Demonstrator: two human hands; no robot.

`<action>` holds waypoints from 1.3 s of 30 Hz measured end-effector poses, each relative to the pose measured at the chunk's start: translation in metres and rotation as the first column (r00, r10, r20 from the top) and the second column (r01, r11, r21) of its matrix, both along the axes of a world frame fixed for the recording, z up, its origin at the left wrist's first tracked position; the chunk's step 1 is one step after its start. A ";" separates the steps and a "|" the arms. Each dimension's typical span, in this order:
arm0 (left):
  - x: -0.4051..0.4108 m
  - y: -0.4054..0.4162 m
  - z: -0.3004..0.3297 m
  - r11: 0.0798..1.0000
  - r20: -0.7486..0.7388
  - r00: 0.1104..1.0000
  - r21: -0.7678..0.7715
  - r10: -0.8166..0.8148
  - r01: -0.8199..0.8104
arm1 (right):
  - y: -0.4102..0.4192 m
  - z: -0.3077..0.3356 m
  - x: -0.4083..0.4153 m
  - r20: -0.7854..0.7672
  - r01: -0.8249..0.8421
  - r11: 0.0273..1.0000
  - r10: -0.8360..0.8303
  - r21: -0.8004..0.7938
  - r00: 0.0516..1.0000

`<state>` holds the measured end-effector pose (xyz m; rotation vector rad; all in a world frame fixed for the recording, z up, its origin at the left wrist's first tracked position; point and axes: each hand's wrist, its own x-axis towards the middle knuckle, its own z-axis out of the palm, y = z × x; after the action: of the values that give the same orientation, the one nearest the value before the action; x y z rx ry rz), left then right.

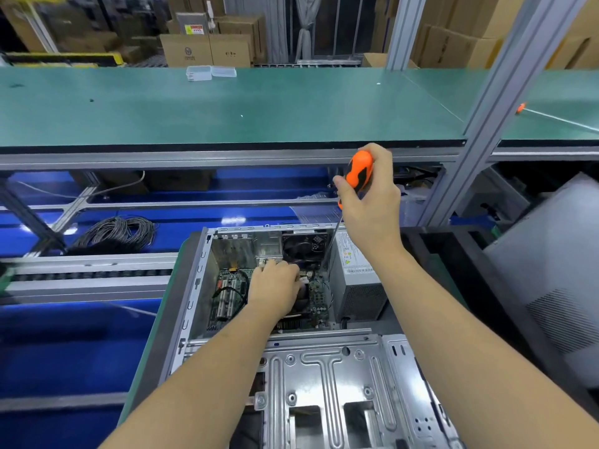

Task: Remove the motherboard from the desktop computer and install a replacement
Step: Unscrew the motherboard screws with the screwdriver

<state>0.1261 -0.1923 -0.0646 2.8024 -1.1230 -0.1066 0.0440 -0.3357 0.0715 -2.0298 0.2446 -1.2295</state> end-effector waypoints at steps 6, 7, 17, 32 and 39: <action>-0.006 -0.001 0.000 0.985 -0.077 0.985 -0.054 0.157 -0.162 | -0.004 -0.007 0.004 -0.047 0.016 1.000 -0.015 0.009 0.999; -0.006 -0.001 0.000 0.981 -0.102 0.979 -0.070 0.174 -0.182 | -0.005 -0.007 0.004 -0.049 0.017 1.000 -0.016 0.012 0.999; -0.005 0.001 -0.005 0.984 -0.139 0.979 -0.083 0.148 -0.160 | -0.007 -0.007 0.008 -0.031 0.032 0.999 -0.032 0.002 0.999; -0.003 0.000 -0.006 0.983 -0.158 0.976 -0.089 0.147 -0.162 | -0.007 -0.001 0.012 -0.039 0.046 0.999 -0.045 0.028 0.998; -0.003 0.000 -0.004 0.984 -0.170 0.975 -0.075 0.145 -0.160 | -0.007 0.000 0.011 -0.039 0.056 0.998 -0.056 0.016 0.998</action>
<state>0.1230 -0.1924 -0.0687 2.7314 -0.8520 -0.2606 0.0548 -0.3426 0.0719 -2.0462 0.3315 -1.2186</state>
